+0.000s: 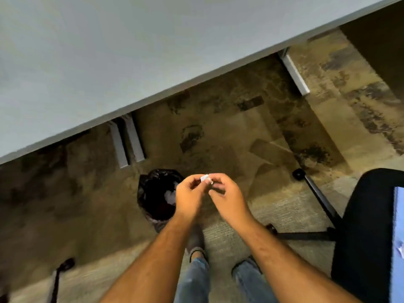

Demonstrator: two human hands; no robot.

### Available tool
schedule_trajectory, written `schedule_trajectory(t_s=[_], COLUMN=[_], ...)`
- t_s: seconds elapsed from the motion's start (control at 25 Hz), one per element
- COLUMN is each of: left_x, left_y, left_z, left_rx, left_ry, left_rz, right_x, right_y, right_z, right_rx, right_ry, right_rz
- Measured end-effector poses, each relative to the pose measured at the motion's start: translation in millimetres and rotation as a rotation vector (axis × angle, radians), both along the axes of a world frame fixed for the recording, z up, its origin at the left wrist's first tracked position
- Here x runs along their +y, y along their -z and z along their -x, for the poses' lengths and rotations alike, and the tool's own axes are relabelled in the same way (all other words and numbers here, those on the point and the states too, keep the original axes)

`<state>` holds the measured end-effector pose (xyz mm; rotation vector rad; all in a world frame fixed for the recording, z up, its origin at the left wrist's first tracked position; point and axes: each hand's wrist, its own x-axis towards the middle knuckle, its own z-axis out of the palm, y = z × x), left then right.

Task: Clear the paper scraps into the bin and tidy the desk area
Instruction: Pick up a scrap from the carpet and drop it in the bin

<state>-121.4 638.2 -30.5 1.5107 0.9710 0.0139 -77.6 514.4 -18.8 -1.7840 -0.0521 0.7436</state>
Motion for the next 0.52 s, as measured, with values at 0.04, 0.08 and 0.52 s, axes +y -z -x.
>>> schedule_trajectory(t_s=[0.04, 0.08, 0.52], left_x=[17.0, 33.1, 211.8], left_y=[1.1, 1.6, 82.2], left_z=[10.2, 19.8, 122.9], left_rx=[0.003, 0.007, 0.319], left_ry=[-0.018, -0.022, 0.014], left_rz=[-0.004, -0.025, -0.177], right_x=[17.3, 33.7, 192.8], right_y=[6.9, 13.2, 96.9], right_z=[5.1, 8.4, 64.5], right_rx=[-0.005, -0.014, 0.008], right_ry=[0.017, 0.023, -0.169], right_rz=[-0.001, 0.003, 0.223])
